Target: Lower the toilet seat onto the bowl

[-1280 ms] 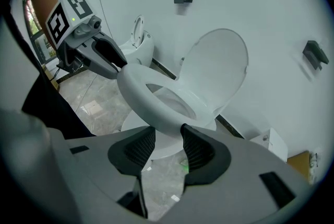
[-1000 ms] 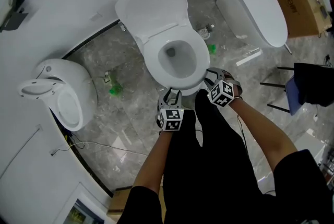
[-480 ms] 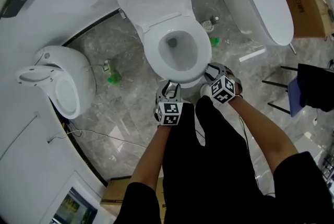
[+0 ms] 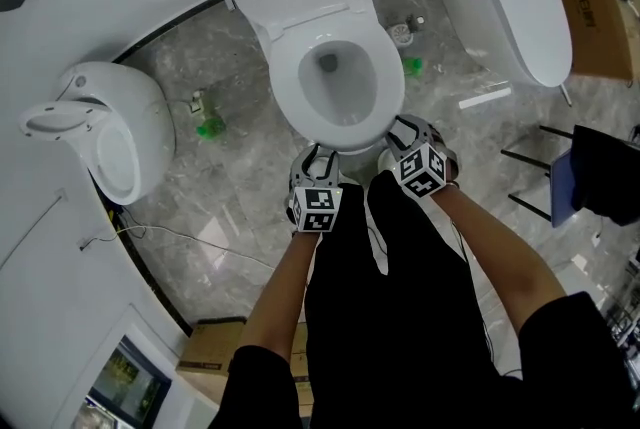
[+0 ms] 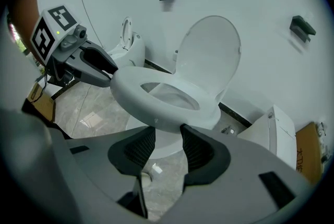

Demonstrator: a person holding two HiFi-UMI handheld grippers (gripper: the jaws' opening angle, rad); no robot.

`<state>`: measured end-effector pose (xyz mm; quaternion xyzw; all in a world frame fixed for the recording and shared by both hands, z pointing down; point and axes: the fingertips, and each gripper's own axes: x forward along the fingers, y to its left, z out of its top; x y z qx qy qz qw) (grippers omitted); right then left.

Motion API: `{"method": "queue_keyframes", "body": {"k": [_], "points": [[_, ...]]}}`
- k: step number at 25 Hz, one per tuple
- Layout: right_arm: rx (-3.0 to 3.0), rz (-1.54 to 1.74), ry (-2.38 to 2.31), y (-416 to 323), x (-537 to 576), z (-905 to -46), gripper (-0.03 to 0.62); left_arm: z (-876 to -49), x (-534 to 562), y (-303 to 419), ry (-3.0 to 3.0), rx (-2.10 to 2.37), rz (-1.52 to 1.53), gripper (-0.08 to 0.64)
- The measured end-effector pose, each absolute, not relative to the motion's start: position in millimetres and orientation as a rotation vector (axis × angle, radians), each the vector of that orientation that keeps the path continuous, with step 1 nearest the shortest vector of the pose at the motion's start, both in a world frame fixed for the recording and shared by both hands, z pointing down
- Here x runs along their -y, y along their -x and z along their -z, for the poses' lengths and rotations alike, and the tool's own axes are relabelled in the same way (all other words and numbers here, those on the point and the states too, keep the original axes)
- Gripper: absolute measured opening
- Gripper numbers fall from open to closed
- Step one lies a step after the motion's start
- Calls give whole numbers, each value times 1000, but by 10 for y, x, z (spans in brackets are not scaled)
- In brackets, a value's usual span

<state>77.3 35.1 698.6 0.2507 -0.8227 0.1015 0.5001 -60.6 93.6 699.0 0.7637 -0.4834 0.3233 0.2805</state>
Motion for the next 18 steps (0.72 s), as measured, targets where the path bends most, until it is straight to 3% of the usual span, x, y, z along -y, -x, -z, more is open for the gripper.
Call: {"method": "queue_keyframes", "body": {"k": [18], "points": [[2003, -273, -580, -856, -532, -7321, 167, -7309, -1124, 530, -2007, 1274, -893, 164]]}}
